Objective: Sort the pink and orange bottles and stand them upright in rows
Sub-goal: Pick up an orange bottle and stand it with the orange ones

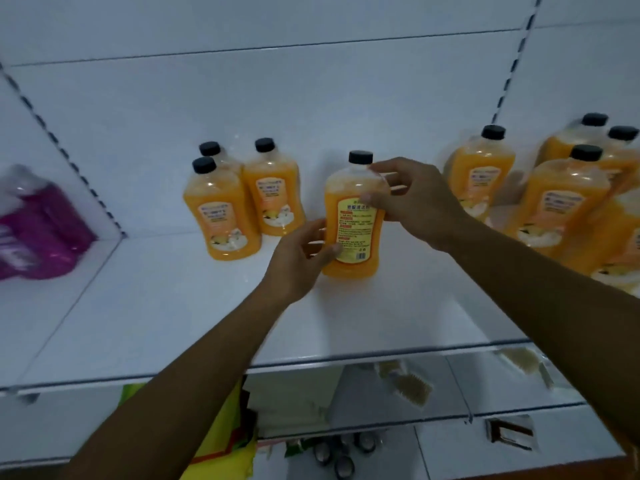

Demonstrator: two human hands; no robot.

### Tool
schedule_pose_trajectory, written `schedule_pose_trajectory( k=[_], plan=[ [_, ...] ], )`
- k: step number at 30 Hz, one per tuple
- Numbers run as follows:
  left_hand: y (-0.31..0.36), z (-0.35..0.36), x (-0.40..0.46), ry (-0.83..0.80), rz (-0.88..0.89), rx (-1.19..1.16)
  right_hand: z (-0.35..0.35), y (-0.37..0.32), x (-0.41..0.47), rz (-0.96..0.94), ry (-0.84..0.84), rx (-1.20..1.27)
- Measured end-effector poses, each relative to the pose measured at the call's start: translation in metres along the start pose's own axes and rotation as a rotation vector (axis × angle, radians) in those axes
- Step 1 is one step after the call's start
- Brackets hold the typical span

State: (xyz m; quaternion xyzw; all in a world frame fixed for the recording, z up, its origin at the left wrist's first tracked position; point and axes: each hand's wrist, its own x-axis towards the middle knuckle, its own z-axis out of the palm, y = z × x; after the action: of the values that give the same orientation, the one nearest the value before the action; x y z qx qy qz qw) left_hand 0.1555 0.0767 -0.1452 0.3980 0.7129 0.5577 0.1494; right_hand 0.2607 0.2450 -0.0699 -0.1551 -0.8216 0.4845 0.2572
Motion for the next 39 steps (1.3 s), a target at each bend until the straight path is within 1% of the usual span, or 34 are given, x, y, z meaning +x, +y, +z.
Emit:
schedule_pose_trajectory(
  k=[3, 5, 6, 8, 10, 11, 13, 15, 17, 19, 20, 22, 24, 26, 28, 31, 33, 35, 37, 39],
  plan=[
    [-0.009, -0.021, -0.01, 0.164, 0.014, 0.014, 0.031, -0.01, 0.013, 0.003, -0.081, 0.089],
    [-0.014, -0.026, -0.015, 0.294, 0.037, 0.156, 0.049, -0.018, 0.017, 0.037, -0.159, 0.13],
    [-0.017, -0.026, -0.017, 0.346, 0.052, 0.236, 0.058, -0.023, 0.018, 0.053, -0.187, 0.112],
    [-0.021, -0.025, -0.022, 0.4, 0.058, 0.328, 0.069, -0.029, 0.02, 0.028, -0.185, 0.023],
    [-0.022, -0.029, -0.027, 0.389, 0.057, 0.332, 0.07, -0.034, 0.023, 0.006, -0.187, 0.02],
    [-0.023, -0.036, -0.027, 0.363, 0.056, 0.295, 0.068, -0.035, 0.025, 0.0, -0.218, 0.046],
    [-0.024, -0.055, -0.023, 0.262, 0.017, 0.129, 0.06, -0.037, 0.029, -0.017, -0.317, 0.093],
    [-0.023, -0.073, -0.016, 0.082, -0.105, -0.136, 0.053, -0.037, 0.033, -0.016, -0.427, 0.195],
    [-0.026, -0.086, -0.011, -0.138, -0.23, -0.474, 0.05, -0.036, 0.038, 0.022, -0.538, 0.352],
    [-0.034, -0.091, -0.008, -0.26, -0.297, -0.714, 0.052, -0.036, 0.043, 0.047, -0.634, 0.447],
    [-0.039, -0.092, -0.007, -0.298, -0.314, -0.771, 0.053, -0.035, 0.044, 0.051, -0.673, 0.47],
    [-0.05, -0.09, -0.009, -0.349, -0.323, -0.805, 0.057, -0.032, 0.045, 0.073, -0.732, 0.511],
    [-0.055, -0.088, -0.012, -0.356, -0.31, -0.831, 0.061, -0.028, 0.046, 0.114, -0.709, 0.548],
    [-0.055, -0.084, -0.016, -0.31, -0.296, -0.831, 0.065, -0.025, 0.045, 0.154, -0.612, 0.517],
    [-0.05, -0.081, -0.017, -0.19, -0.29, -0.77, 0.066, -0.022, 0.044, 0.145, -0.526, 0.411],
    [-0.044, -0.076, -0.013, 0.064, -0.221, -0.491, 0.072, -0.019, 0.042, 0.057, -0.404, 0.193],
    [-0.043, -0.07, -0.01, 0.167, -0.151, -0.334, 0.082, -0.015, 0.044, -0.015, -0.279, 0.063],
    [-0.045, -0.063, -0.007, 0.293, -0.135, -0.209, 0.091, -0.01, 0.048, -0.072, -0.201, 0.017],
    [-0.045, -0.059, -0.005, 0.432, -0.144, -0.062, 0.099, -0.008, 0.05, -0.104, -0.16, 0.016],
    [-0.042, -0.059, -0.003, 0.513, -0.119, 0.115, 0.105, -0.006, 0.052, -0.131, -0.133, 0.011]
  ],
)
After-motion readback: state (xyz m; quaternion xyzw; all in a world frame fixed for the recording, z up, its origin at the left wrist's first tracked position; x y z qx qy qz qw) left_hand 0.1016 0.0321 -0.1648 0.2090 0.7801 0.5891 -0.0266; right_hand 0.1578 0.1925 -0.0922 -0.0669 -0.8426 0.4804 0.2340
